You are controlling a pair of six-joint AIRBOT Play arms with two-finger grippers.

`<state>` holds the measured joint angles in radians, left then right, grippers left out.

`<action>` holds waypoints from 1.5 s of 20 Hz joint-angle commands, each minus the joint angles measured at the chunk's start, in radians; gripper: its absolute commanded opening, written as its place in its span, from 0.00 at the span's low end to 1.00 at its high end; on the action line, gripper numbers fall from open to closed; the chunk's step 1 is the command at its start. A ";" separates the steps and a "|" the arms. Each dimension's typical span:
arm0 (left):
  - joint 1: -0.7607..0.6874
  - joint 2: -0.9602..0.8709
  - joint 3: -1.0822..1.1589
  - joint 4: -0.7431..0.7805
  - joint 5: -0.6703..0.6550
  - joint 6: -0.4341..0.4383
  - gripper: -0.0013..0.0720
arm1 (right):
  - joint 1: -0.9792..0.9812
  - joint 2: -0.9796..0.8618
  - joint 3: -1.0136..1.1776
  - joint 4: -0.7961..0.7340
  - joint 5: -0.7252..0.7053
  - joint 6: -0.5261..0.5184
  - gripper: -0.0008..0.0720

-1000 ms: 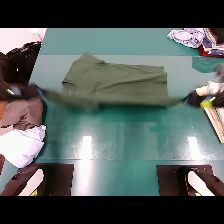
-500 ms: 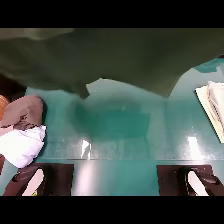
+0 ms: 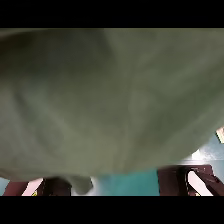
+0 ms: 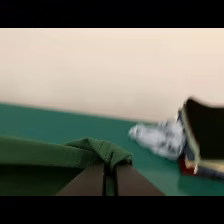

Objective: Fold the shirts.

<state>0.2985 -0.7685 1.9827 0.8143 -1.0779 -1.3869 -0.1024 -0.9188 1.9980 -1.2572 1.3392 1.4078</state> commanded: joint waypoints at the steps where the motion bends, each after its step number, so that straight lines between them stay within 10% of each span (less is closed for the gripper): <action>1: 0.000 -0.055 -0.225 0.000 -0.126 -0.003 0.05 | 0.001 -0.133 -0.109 -0.019 0.138 0.006 0.03; 6: -0.101 -0.269 -0.552 0.026 -0.174 0.066 0.05 | 0.001 -0.352 -0.305 -0.018 0.151 0.005 0.03; 14: -0.229 -0.806 -0.486 0.087 0.211 0.129 0.05 | 0.003 -0.712 -0.247 -0.017 -0.061 0.006 0.03; 20: -0.225 -0.932 -0.329 0.076 0.199 0.148 0.05 | 0.042 -0.844 -0.099 -0.018 -0.080 0.007 0.03; 25: -0.225 -0.932 -0.369 0.237 -0.045 0.165 0.05 | 0.057 -0.805 -0.288 -0.030 -0.076 0.006 0.03; 30: -0.228 -0.932 -0.535 0.252 -0.019 0.164 0.05 | 0.061 -0.754 -0.500 -0.012 -0.136 0.006 0.03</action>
<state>0.0719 -1.6985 1.5230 1.0439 -1.0889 -1.2243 -0.0452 -1.6939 1.5997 -1.2861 1.2316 1.4147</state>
